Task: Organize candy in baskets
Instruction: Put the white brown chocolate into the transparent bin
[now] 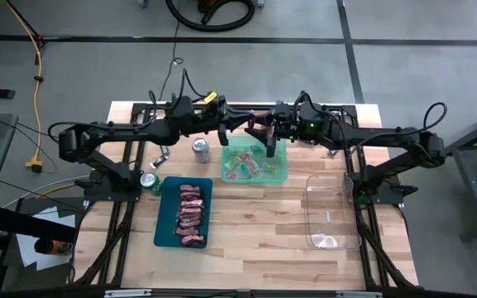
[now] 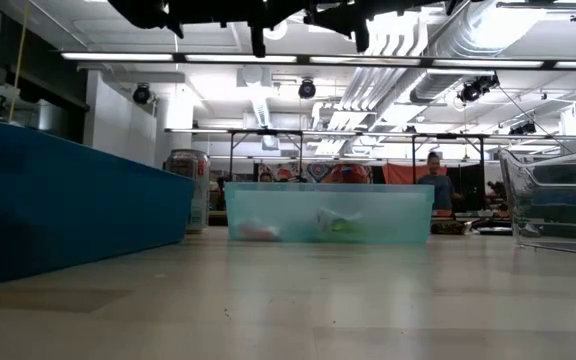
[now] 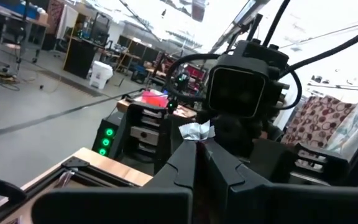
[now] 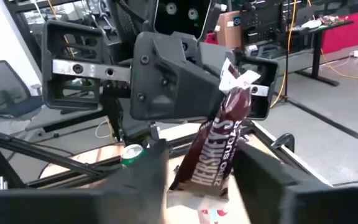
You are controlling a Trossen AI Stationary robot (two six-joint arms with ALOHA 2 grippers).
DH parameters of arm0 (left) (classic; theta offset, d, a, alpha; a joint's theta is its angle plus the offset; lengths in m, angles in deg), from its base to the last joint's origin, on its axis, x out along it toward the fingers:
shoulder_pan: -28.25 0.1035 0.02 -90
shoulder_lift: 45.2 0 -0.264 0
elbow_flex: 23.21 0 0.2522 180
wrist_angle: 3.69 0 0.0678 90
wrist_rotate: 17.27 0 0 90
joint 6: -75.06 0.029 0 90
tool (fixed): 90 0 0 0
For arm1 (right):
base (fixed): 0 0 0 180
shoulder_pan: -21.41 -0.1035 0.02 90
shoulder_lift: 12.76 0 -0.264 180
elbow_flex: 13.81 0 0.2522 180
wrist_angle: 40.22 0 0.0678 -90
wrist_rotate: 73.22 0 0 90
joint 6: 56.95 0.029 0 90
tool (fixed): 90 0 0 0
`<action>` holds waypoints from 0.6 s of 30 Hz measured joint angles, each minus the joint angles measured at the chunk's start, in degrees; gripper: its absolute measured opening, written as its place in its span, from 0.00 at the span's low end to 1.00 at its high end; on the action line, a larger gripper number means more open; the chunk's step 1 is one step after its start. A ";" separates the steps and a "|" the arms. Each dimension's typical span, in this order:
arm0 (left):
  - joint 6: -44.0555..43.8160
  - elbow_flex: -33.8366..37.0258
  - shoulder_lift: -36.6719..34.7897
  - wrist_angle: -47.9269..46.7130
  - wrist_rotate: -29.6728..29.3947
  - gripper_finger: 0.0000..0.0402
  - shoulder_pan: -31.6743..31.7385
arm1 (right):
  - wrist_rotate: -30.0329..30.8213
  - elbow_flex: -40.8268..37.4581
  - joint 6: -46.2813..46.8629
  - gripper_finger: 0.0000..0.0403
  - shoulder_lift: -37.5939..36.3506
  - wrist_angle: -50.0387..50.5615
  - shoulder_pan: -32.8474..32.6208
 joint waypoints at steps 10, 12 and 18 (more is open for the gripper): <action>1.15 -1.57 -0.03 -4.03 0.27 0.08 -0.04 | 0.09 -0.04 -3.07 0.14 -2.66 5.50 0.20; 2.31 -2.82 -0.76 -8.56 0.18 0.14 0.27 | 0.60 -0.04 -4.80 0.14 -3.93 6.67 0.20; 10.33 -7.52 -4.27 -31.44 -0.20 0.35 2.99 | 2.55 0.00 -7.93 0.14 -11.66 18.47 1.98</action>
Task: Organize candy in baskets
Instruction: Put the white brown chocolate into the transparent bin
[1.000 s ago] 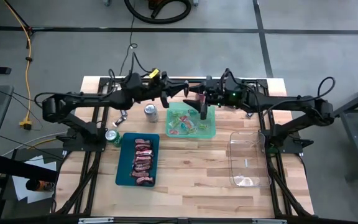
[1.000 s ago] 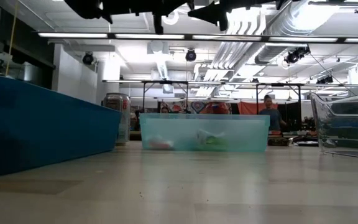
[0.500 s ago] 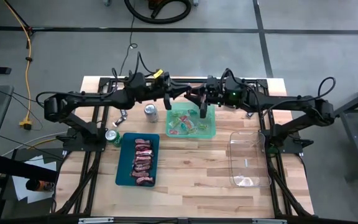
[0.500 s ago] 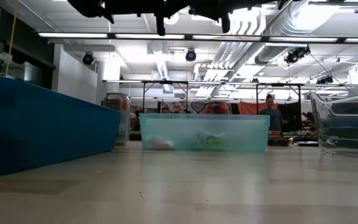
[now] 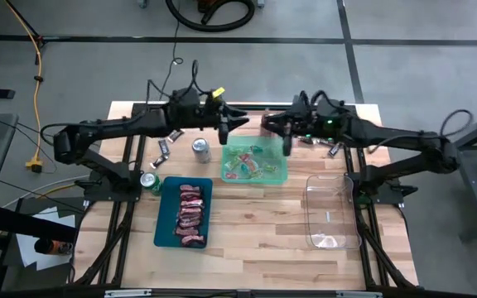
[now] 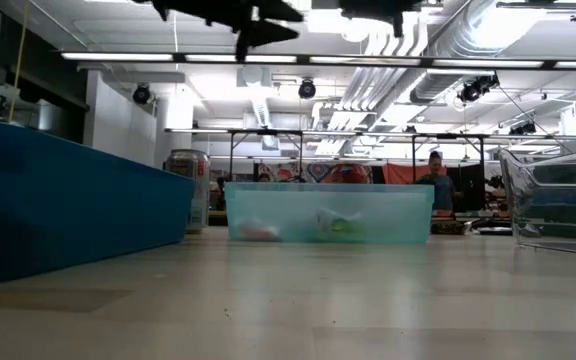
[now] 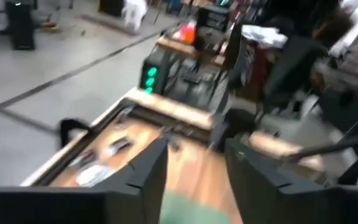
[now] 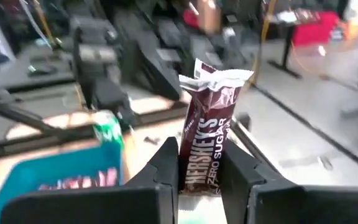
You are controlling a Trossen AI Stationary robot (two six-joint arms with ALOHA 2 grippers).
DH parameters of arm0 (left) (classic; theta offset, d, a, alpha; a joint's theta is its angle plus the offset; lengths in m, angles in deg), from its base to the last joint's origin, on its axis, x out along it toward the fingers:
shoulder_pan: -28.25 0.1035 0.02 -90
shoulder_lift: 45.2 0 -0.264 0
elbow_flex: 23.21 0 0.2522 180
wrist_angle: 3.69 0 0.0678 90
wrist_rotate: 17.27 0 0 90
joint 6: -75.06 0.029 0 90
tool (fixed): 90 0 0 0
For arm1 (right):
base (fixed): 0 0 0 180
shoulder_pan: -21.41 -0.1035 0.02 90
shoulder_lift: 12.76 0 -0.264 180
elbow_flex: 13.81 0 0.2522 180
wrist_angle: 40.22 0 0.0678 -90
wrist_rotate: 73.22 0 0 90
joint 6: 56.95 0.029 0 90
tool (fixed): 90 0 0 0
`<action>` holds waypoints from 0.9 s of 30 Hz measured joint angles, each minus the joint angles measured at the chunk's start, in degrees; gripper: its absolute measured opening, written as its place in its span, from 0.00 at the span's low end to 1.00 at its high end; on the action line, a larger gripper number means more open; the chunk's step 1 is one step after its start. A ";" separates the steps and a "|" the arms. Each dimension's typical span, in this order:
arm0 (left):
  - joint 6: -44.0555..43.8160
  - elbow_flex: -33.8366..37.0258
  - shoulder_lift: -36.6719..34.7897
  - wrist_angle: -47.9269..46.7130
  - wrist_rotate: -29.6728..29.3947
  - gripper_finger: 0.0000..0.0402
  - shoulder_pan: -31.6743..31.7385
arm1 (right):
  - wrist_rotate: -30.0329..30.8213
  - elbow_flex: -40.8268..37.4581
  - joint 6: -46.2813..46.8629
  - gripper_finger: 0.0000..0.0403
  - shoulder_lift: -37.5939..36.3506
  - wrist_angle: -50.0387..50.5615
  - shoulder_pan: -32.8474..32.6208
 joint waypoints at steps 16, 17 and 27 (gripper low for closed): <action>-9.74 21.35 -17.64 2.65 -0.41 0.44 5.64 | -2.11 -12.65 39.82 0.14 -23.39 49.17 -24.57; -10.07 22.29 -18.24 3.50 -1.36 0.43 5.47 | -2.14 -14.16 41.85 0.14 -23.78 49.10 -27.18; -10.40 23.52 -18.88 5.66 -2.94 0.40 4.75 | 5.34 -24.72 49.72 0.14 -16.86 55.81 -37.25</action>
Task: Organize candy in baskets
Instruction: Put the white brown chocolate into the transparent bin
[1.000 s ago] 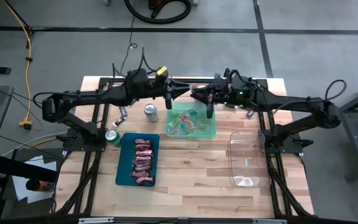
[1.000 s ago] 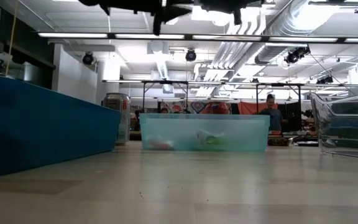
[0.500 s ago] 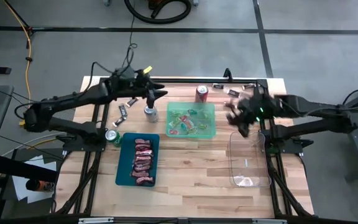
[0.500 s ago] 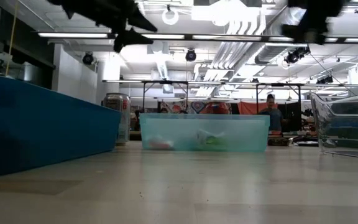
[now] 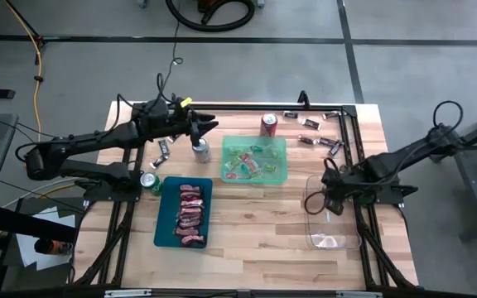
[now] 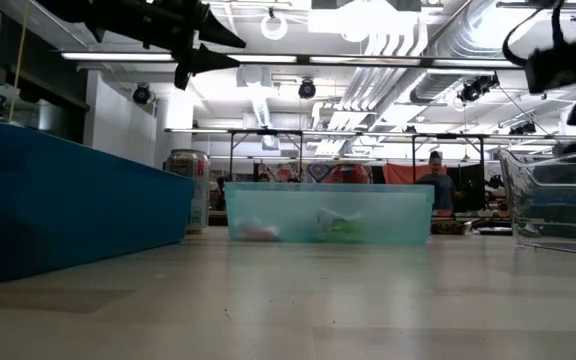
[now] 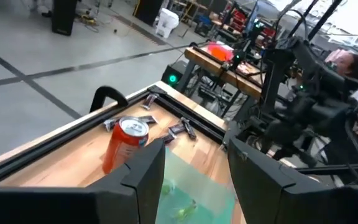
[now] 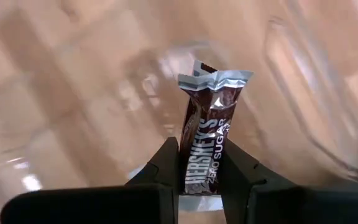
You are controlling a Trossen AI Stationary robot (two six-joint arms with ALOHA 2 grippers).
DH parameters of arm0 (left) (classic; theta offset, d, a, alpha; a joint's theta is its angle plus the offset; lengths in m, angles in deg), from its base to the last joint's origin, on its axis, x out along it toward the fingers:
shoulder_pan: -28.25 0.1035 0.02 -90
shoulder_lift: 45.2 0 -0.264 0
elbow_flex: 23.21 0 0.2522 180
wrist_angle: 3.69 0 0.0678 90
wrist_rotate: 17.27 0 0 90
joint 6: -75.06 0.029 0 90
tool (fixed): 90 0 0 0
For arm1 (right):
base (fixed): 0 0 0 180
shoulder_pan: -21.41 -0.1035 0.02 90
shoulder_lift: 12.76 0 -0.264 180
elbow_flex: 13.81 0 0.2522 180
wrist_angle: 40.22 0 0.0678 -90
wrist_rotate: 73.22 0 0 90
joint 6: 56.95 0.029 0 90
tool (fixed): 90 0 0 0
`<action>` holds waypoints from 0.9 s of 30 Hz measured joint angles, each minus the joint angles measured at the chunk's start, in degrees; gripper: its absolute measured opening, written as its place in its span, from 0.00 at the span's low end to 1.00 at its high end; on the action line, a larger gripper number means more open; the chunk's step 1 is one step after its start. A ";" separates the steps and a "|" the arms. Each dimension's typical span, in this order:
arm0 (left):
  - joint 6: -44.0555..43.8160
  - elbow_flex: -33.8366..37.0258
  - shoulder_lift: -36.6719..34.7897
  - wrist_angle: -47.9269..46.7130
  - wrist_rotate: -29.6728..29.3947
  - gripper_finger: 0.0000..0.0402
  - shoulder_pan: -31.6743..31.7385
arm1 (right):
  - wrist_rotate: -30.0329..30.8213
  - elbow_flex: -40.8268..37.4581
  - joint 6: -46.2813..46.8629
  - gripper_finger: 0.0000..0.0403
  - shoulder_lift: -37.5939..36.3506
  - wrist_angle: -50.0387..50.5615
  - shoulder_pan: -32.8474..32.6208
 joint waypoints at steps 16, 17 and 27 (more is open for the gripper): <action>1.08 0.00 0.00 -0.19 -1.56 0.40 0.22 | -1.88 -4.02 -17.83 0.16 5.63 -7.02 0.17; 1.06 0.00 0.00 -0.19 -1.60 0.40 0.22 | -1.89 -4.02 -17.83 0.16 6.60 -7.42 0.17; 1.97 0.00 0.01 -0.09 -1.65 0.40 0.22 | -1.59 -3.94 -17.56 0.23 13.46 -10.99 0.17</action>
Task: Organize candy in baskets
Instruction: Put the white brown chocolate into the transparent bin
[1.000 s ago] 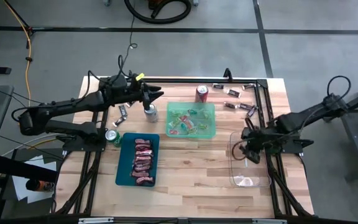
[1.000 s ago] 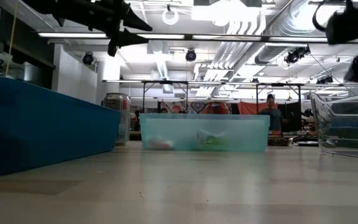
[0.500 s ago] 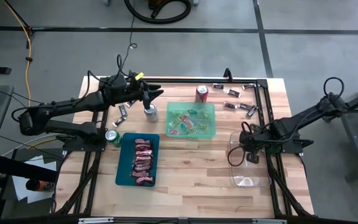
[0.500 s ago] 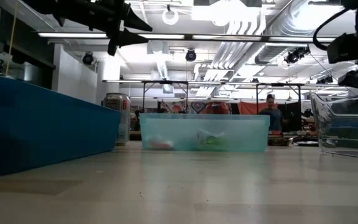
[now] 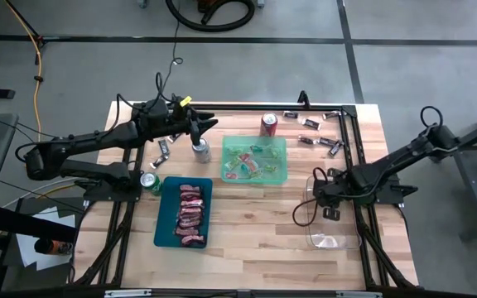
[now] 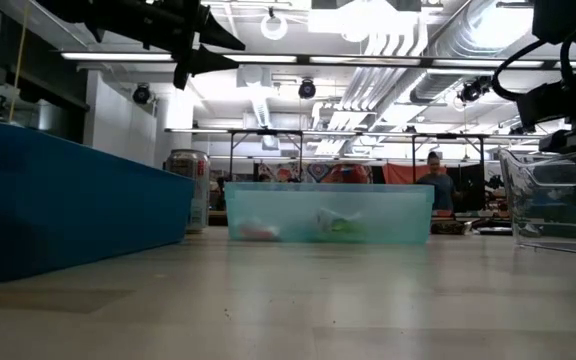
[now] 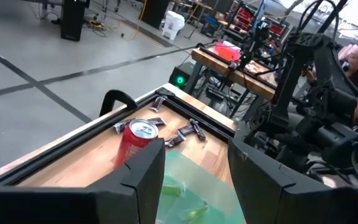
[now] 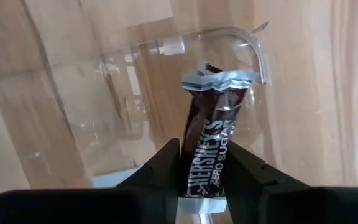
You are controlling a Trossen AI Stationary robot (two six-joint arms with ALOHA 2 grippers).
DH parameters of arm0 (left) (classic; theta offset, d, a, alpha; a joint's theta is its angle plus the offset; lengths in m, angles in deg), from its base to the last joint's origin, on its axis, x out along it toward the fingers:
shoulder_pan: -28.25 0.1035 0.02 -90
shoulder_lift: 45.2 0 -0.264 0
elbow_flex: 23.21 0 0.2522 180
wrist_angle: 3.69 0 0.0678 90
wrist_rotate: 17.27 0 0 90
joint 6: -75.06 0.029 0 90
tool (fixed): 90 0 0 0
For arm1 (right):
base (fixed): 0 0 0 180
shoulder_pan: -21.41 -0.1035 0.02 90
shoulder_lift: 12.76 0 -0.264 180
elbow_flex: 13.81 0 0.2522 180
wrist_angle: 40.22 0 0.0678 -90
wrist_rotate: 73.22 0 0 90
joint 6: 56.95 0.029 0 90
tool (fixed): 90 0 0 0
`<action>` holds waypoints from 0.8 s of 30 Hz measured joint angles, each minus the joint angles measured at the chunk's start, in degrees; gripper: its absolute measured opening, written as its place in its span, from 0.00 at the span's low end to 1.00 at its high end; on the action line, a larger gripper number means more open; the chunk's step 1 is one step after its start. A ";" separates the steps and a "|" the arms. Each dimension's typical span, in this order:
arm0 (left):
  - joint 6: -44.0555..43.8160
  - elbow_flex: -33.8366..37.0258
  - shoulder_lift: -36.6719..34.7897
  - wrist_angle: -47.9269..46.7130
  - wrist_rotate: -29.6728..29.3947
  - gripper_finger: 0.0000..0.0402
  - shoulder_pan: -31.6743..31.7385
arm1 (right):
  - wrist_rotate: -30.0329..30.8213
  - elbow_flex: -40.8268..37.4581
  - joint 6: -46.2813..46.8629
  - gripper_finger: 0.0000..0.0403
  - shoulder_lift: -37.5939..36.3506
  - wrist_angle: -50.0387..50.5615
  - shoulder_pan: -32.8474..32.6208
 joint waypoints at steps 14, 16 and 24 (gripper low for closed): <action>1.69 0.00 -1.18 -1.11 1.04 0.40 0.77 | -6.77 10.25 4.00 0.67 0.46 11.43 0.00; 0.61 -0.11 -2.13 -1.90 1.48 0.40 1.95 | -7.56 14.90 4.32 0.67 -0.11 12.56 0.00; -5.43 -0.09 -5.53 -4.96 1.66 0.40 8.16 | 14.59 34.99 4.92 0.65 0.55 11.92 3.28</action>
